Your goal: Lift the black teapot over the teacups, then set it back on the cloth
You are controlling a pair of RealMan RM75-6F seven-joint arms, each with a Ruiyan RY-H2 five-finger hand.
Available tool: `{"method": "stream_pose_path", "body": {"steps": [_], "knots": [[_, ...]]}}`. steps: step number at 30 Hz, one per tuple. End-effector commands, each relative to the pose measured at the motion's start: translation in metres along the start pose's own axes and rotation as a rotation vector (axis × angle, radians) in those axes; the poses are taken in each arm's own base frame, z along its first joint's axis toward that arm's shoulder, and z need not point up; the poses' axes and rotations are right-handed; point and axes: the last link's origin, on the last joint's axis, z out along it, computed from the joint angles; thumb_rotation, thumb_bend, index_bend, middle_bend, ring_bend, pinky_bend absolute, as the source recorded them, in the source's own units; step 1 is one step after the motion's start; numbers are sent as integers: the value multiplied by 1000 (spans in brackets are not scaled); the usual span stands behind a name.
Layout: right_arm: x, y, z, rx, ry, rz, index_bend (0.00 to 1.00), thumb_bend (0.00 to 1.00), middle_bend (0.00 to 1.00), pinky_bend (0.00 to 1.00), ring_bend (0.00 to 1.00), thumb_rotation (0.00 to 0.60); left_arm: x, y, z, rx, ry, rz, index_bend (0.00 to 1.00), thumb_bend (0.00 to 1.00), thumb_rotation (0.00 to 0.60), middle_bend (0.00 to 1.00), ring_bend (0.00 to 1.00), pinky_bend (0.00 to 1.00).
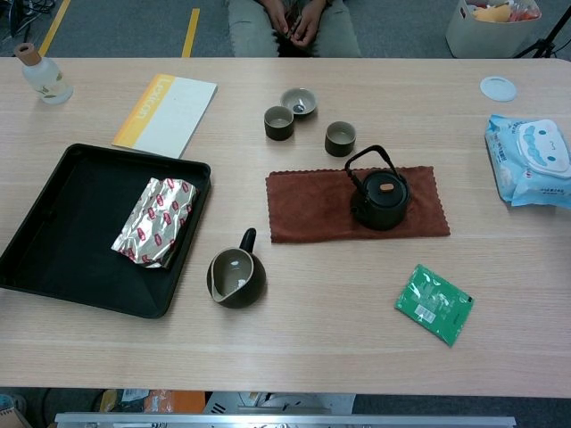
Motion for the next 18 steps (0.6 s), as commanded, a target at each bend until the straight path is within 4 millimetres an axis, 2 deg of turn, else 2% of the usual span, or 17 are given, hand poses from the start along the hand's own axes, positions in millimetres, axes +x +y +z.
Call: {"method": "stream_pose_path", "body": {"steps": [1, 8, 18], "knots": [[3, 10, -13, -29, -2, -7, 330, 414, 323, 130, 209, 600, 0, 2, -1, -6, 2, 6, 157, 251, 600, 231, 103, 66], [2, 20, -24, -59, -14, -7, 330, 414, 324, 130, 209, 600, 1, 5, 0, -13, -14, 18, 157, 252, 600, 230, 103, 66], [2, 20, -27, -53, -12, -2, 331, 414, 323, 130, 209, 600, 1, 6, 3, -14, -12, 18, 157, 251, 600, 230, 104, 65]]}}
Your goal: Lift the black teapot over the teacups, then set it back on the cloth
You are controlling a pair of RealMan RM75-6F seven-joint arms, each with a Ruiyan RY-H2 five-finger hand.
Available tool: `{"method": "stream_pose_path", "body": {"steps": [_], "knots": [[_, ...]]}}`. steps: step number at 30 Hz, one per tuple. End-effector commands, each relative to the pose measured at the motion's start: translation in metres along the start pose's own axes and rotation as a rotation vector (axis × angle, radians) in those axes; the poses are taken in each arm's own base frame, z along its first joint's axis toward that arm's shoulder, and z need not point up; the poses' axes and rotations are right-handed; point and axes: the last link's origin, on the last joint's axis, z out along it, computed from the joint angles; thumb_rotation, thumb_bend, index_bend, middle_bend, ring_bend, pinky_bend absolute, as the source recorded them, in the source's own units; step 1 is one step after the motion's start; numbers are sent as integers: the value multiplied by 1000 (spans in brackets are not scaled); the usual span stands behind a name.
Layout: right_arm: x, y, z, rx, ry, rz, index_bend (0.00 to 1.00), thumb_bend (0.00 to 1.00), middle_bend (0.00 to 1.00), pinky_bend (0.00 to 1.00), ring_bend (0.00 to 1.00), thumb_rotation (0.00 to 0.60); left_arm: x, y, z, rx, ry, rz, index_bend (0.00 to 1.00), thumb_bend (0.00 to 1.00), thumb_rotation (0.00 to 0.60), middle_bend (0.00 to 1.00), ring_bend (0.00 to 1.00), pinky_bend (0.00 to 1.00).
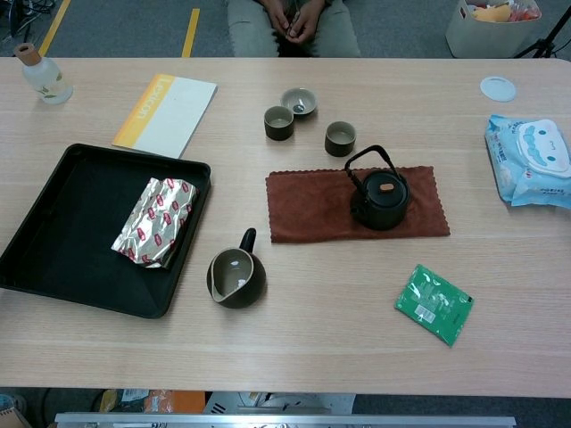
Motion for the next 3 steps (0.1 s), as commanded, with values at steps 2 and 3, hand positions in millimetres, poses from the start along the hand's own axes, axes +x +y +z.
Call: {"method": "stream_pose_path", "body": {"steps": [2, 3], "knots": [[0, 0, -1, 3, 0, -2, 331, 414, 323, 130, 209, 600, 0, -1, 1, 4, 0, 2, 157, 251, 600, 230, 103, 66], [0, 0, -1, 3, -1, -1, 331, 414, 324, 130, 209, 600, 0, -1, 1, 4, -1, 2, 157, 251, 600, 230, 103, 66]]}}
